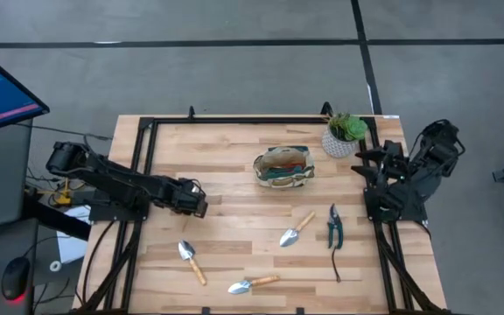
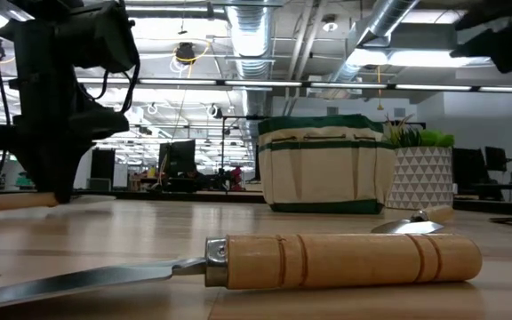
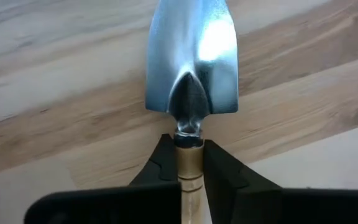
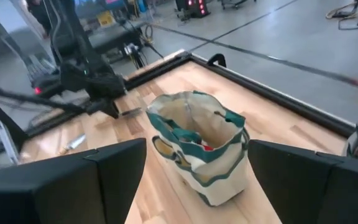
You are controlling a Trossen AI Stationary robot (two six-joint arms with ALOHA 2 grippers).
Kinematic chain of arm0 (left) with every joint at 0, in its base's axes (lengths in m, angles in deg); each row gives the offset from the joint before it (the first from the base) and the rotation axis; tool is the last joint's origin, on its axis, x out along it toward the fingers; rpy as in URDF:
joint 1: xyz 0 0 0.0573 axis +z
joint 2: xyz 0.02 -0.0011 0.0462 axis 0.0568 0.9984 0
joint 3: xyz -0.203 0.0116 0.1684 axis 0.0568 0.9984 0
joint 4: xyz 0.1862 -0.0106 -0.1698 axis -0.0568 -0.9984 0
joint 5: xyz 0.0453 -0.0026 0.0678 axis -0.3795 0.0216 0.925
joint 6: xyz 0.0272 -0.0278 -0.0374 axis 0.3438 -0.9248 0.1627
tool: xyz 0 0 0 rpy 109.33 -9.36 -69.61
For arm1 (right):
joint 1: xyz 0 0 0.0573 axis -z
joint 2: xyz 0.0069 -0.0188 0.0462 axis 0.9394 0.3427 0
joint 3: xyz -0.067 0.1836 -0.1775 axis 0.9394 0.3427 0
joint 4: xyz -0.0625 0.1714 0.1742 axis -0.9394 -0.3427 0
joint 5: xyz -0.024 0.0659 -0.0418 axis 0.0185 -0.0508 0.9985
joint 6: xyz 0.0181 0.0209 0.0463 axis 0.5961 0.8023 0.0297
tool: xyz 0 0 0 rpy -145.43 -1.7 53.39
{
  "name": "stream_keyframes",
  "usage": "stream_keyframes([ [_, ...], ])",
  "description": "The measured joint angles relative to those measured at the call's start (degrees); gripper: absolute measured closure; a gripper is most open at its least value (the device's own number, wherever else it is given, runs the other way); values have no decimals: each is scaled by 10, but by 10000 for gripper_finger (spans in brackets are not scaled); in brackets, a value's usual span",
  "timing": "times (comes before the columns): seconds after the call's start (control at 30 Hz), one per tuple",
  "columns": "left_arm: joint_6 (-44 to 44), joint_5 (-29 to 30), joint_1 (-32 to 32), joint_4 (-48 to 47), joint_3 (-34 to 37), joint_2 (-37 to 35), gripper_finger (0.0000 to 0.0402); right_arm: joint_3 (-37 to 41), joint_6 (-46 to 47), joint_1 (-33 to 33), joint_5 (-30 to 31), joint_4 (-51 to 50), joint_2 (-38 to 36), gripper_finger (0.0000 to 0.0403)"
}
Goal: Pick & Place Garden tools in Gardening bag
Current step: Put the trowel into the gardening bag
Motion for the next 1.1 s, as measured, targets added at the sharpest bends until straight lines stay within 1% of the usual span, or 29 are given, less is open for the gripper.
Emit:
stream_keyframes([
  [0.13,1,8,4,1,0,0,394,19,-2,-9,5,12,-63,127],
  [0.2,1,18,4,4,0,-1,394,22,-23,-13,9,35,-90,127],
  [0.3,1,24,4,8,-1,-1,394,34,-33,-15,46,62,-128,127],
  [0.43,3,33,4,15,-1,-6,395,60,-20,-14,82,75,-128,127],
  [0.5,3,41,4,22,-1,-9,395,84,-15,-15,85,100,-128,127],
  [0.67,4,66,5,30,-1,-37,395,162,-16,-28,82,198,-132,127],
  [0.73,4,74,5,31,-1,-51,395,193,-43,-36,73,273,-131,127],
  [0.8,5,87,5,31,-1,-66,395,221,-103,-45,42,373,-130,127],
  [0.87,6,95,5,33,-2,-79,395,248,-181,-51,-12,498,-132,127],
  [0.93,10,104,5,34,-2,-91,395,275,-264,-54,-93,636,-132,129],
  [1.03,16,115,5,34,-2,-103,395,309,-394,-48,-246,807,-132,139],
  [1.07,19,120,5,37,-2,-107,395,319,-435,-45,-280,844,-132,145],
  [1.1,22,123,5,40,-2,-110,395,329,-467,-42,-294,865,-132,153],
])
